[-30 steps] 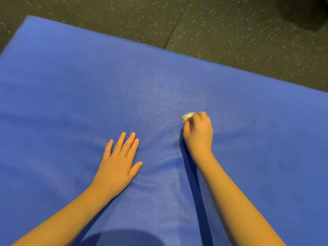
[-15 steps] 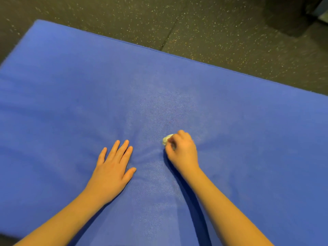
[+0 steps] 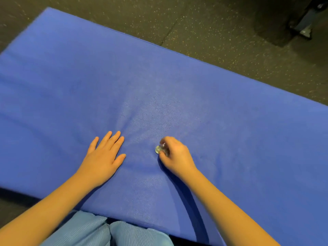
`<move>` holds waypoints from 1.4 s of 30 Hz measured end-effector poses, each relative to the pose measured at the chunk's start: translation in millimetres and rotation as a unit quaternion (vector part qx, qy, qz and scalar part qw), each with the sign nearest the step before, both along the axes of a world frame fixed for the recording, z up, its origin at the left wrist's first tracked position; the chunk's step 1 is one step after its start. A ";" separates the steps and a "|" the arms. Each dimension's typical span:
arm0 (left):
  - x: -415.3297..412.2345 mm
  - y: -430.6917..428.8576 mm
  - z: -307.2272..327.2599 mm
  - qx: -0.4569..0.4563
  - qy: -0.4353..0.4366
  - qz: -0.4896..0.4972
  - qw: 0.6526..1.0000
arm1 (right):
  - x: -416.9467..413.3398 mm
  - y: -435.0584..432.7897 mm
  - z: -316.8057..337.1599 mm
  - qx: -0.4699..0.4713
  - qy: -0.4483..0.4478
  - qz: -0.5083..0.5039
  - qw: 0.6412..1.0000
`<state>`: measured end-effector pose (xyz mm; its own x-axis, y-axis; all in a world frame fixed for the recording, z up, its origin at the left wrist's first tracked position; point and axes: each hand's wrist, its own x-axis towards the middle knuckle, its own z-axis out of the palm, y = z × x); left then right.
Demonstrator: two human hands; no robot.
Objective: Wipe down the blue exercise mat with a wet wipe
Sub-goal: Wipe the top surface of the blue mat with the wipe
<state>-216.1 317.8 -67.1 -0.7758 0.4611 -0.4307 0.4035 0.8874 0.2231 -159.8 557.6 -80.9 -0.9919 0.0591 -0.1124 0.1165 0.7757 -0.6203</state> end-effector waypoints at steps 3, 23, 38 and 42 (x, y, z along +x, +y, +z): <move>2.0 -1.4 0.5 -0.006 0.001 -0.004 1.000 | -1.9 17.4 -1.9 0.035 0.007 -0.080 0.996; 22.7 -15.2 6.7 0.020 0.023 0.020 0.999 | 89.3 -12.6 43.2 -0.124 -0.078 0.077 0.986; 22.8 -13.3 7.8 0.012 0.042 0.014 0.999 | 121.8 -2.6 43.9 -0.139 -0.018 0.036 0.989; 22.8 -12.3 10.8 0.002 0.056 0.009 0.998 | 103.2 -10.9 35.8 -0.116 0.004 -0.047 0.992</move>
<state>-193.3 305.5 -56.3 -0.8274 0.4482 -0.3384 0.4102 0.8939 0.1809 -56.7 546.7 -45.1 -0.9843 0.1241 -0.1255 0.1751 0.5984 -0.7818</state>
